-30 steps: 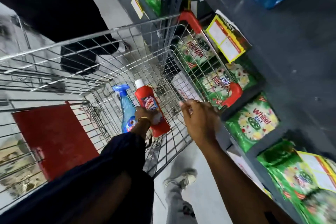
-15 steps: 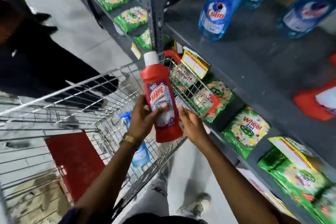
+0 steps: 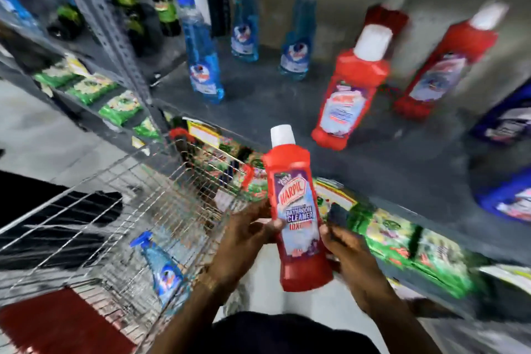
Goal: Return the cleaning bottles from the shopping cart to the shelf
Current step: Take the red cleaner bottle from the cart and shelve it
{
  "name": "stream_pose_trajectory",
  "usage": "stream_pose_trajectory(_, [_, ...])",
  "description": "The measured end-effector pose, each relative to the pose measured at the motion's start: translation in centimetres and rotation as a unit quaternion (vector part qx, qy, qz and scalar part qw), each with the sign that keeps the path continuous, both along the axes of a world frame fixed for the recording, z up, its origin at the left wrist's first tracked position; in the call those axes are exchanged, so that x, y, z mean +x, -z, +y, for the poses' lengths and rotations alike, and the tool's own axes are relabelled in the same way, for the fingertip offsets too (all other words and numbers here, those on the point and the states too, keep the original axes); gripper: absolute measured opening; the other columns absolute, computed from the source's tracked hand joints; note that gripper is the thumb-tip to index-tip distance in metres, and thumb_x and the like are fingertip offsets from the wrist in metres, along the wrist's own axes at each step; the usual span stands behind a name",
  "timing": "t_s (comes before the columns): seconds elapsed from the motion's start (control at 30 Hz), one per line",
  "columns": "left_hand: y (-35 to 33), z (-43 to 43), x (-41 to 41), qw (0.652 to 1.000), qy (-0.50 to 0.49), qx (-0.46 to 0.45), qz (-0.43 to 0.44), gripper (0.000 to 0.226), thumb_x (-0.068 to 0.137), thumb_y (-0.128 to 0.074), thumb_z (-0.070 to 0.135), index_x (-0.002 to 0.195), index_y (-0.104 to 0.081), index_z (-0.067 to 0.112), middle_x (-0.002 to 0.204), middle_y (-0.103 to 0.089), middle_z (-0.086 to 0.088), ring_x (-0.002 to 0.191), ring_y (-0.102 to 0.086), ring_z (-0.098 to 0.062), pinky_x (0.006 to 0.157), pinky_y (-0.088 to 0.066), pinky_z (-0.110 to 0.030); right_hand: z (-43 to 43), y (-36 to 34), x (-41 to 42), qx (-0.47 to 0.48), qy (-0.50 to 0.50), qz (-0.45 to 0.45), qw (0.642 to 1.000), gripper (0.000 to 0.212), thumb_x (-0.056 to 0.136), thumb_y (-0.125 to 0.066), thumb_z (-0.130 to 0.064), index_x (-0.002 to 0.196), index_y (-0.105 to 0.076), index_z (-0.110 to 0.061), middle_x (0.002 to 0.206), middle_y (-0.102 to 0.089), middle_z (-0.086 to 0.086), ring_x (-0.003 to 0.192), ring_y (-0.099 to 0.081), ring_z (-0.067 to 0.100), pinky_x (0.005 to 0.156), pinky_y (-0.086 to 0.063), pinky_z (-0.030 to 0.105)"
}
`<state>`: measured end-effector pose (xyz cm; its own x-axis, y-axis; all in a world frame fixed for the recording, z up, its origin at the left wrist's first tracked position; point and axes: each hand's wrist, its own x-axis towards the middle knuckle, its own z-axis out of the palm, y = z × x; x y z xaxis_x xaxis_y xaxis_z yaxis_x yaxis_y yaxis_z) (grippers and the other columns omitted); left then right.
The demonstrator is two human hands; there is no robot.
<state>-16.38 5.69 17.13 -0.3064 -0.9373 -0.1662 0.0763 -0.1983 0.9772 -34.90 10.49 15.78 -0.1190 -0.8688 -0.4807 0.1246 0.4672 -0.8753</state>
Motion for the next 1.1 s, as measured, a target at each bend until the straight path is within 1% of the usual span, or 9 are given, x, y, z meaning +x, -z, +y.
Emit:
stream_pose_trajectory(0.1, [-0.2, 1.2, -3.0, 0.999, 0.038, -0.019, -0.032, 0.033, 0.083, -0.066, 0.001, 0.116, -0.063, 0.004, 0.109, -0.072, -0.013, 0.087, -0.068, -0.018, 0.075, -0.058, -0.041, 2.6, 0.0, -2.7, -0.007, 0.028, 0.007, 1.000, 0.033, 0.082, -0.057, -0.038, 0.096, -0.072, -0.013, 0.092, -0.077, 0.006, 0.082, -0.070, 0.017, 0.071, -0.057, 0.032])
stream_pose_trajectory(0.2, [-0.2, 1.9, -5.4, 0.996, 0.058, -0.033, -0.056, 0.033, 0.084, -0.065, -0.001, 0.116, -0.062, 0.004, 0.106, -0.072, -0.013, 0.088, -0.068, -0.019, 0.078, -0.058, -0.044, 4.5, 0.0, -4.7, -0.026, 0.038, -0.003, 0.999, 0.040, 0.079, -0.057, -0.040, 0.098, -0.070, -0.007, 0.089, -0.076, 0.003, 0.077, -0.068, 0.013, 0.062, -0.053, 0.023])
stream_pose_trajectory(0.3, [-0.4, 2.3, -7.4, 0.996, 0.068, -0.032, -0.055, 0.033, 0.081, -0.069, 0.004, 0.110, -0.065, 0.021, 0.096, -0.077, 0.005, 0.088, -0.070, -0.010, 0.077, -0.061, -0.030, 5.7, 0.1, -6.6, -0.051, 0.045, -0.028, 0.997, 0.036, 0.078, -0.061, -0.035, 0.106, -0.068, -0.014, 0.096, -0.077, 0.001, 0.084, -0.070, 0.012, 0.065, -0.056, 0.025])
stream_pose_trajectory(0.43, [-1.4, 1.6, -9.8, 0.994, 0.091, -0.056, -0.036, 0.039, 0.075, -0.069, 0.016, 0.113, -0.065, 0.020, 0.107, -0.075, -0.006, 0.096, -0.070, -0.016, 0.082, -0.060, -0.032, 5.5, -0.3, -8.9, -0.088, 0.064, -0.054, 0.993, 0.035, 0.077, -0.066, -0.025, 0.111, -0.067, -0.017, 0.102, -0.077, 0.004, 0.090, -0.072, 0.017, 0.071, -0.059, 0.030])
stream_pose_trajectory(0.57, [-3.4, -0.8, -13.0, 0.983, 0.106, -0.142, -0.042, 0.036, 0.078, -0.069, 0.007, 0.102, -0.065, 0.033, 0.092, -0.076, 0.015, 0.089, -0.069, -0.004, 0.075, -0.058, -0.018, 3.2, -1.9, -12.0, -0.147, 0.088, -0.037, 0.984, 0.032, 0.074, -0.066, -0.019, 0.105, -0.068, -0.015, 0.096, -0.078, -0.001, 0.087, -0.072, 0.013, 0.065, -0.057, 0.023])
stream_pose_trajectory(0.67, [-4.7, -3.8, -15.8, 0.977, 0.115, -0.178, -0.026, 0.036, 0.079, -0.068, 0.001, 0.105, -0.063, 0.026, 0.096, -0.072, 0.010, 0.087, -0.068, 0.001, 0.075, -0.057, -0.016, 0.4, -3.4, -14.5, -0.183, 0.106, -0.038, 0.977, 0.040, 0.074, -0.065, -0.015, 0.113, -0.063, -0.010, 0.092, -0.078, -0.002, 0.083, -0.072, 0.011, 0.063, -0.057, 0.022])
stream_pose_trajectory(0.8, [-5.9, -8.0, -19.2, 0.964, 0.133, -0.228, -0.035, 0.036, 0.080, -0.067, -0.003, 0.105, -0.060, 0.022, 0.099, -0.068, 0.007, 0.083, -0.065, 0.009, 0.078, -0.055, -0.012, -3.2, -4.5, -17.4, -0.212, 0.113, -0.043, 0.970, 0.040, 0.079, -0.064, -0.012, 0.119, -0.060, -0.008, 0.101, -0.075, 0.003, 0.088, -0.071, 0.014, 0.068, -0.060, 0.030])
stream_pose_trajectory(0.97, [-5.3, -11.4, -22.4, 0.963, 0.142, -0.223, -0.059, 0.039, 0.081, -0.065, -0.004, 0.098, -0.058, 0.030, 0.098, -0.065, 0.000, 0.090, -0.062, -0.011, 0.082, -0.053, -0.031, -6.5, -3.9, -18.8, -0.229, 0.164, -0.008, 0.960, 0.037, 0.090, -0.054, 0.000, 0.127, -0.052, -0.004, 0.107, -0.068, 0.004, 0.080, -0.070, -0.002, 0.060, -0.055, 0.017])
stream_pose_trajectory(1.1, [-3.9, -12.5, -23.9, 0.969, 0.150, -0.184, -0.063, 0.035, 0.084, -0.061, -0.005, 0.101, -0.057, 0.026, 0.096, -0.065, 0.005, 0.097, -0.060, -0.017, 0.074, -0.055, -0.027, -7.3, -2.8, -19.2, -0.212, 0.203, 0.011, 0.956, 0.039, 0.091, -0.054, -0.001, 0.130, -0.050, -0.005, 0.126, -0.061, 0.012, 0.087, -0.066, 0.004, 0.059, -0.053, 0.015])
